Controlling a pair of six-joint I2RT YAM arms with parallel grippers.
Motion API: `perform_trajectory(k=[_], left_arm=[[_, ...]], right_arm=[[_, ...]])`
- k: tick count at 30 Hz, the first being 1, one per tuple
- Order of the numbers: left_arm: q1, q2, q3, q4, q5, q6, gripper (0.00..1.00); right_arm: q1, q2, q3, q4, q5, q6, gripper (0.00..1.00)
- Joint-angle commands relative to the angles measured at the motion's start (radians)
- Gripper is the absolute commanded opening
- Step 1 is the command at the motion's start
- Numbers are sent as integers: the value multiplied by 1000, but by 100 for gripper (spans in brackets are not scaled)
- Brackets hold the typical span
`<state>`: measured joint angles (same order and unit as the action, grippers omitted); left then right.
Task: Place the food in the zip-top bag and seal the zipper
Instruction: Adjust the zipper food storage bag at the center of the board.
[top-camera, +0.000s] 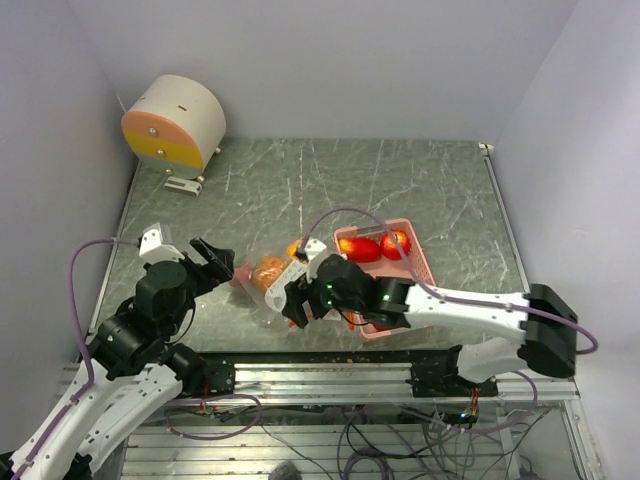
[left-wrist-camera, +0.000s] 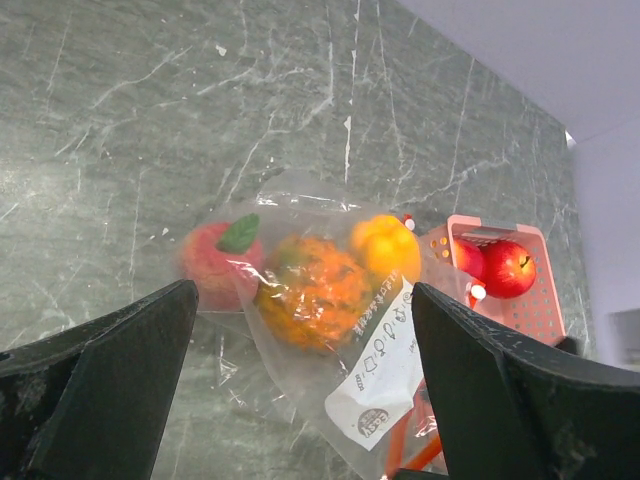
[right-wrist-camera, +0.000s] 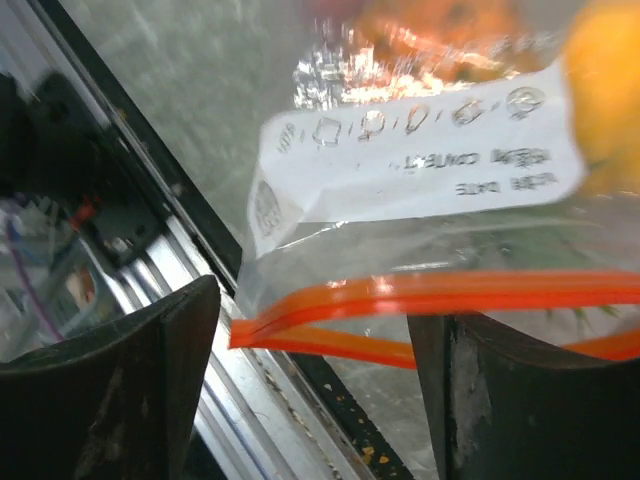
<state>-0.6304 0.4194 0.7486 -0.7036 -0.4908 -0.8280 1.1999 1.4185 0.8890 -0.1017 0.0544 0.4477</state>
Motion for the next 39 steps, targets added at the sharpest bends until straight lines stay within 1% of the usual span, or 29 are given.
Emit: perform_trajectory(k=[1,2,4,6,9,11,14,16,18,21,24,29,31,33,39], left_arm=[[-2,6,18,-3,16,13,100],[-2,4,16,-1,17,15,100],[-2,-2,8,8,23,16,99],[-1,-6,2,16,31,16,98],[-1,-8,-2,28,45,20,97],[-2,-5,2,31,51,24,97],[-2,0,12,33,59,30,96],[-2,1,15,39,68,34,96],[-2,1,14,45,75,35,96],[-2,2,15,48,79,41,95],[-2,5,16,48,84,49,93],[-2,14,27,43,91,63,93],[-2,15,30,39,93,67,93],[-2,16,29,36,93,68,93],[-1,12,19,33,97,70,93]], right_arm=[[-3,-154,8,-28,143,58,83],[-1,-174,7,-47,156,68,89],[-3,-218,1,-87,193,117,92],[-3,-266,-12,-137,276,185,96],[-30,-308,-17,-207,372,272,96],[-54,-304,-5,-244,393,312,96],[-81,-286,14,-307,486,402,100],[-112,-282,1,-291,492,427,100],[-162,-274,-24,-224,446,428,100],[-262,-239,-39,-167,358,442,95],[-315,-198,-40,-109,306,435,92],[-352,-127,-26,-74,257,446,86],[-359,-117,-43,-45,248,450,78],[-373,-113,-55,-30,236,453,74],[-398,-110,-98,4,218,459,72]])
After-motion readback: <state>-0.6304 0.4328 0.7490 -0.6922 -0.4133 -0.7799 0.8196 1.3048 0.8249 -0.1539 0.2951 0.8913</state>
